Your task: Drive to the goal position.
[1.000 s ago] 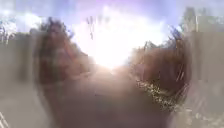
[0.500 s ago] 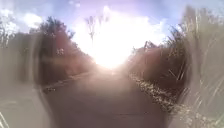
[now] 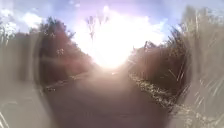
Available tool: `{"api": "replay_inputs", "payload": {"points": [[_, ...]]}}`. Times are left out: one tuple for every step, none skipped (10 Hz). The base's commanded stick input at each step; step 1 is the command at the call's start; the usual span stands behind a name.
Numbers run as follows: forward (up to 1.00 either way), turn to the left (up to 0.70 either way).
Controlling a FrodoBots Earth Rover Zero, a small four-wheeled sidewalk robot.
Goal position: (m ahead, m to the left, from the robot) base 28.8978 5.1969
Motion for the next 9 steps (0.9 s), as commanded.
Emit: {"api": "replay_inputs", "payload": {"points": [[0.7, 0.0], [0.7, 0.0], [0.7, 0.0], [0.7, 0.0], [0.7, 0.0], [0.7, 0.0], [0.7, 0.0], [0.7, 0.0], [0.7, 0.0]]}}
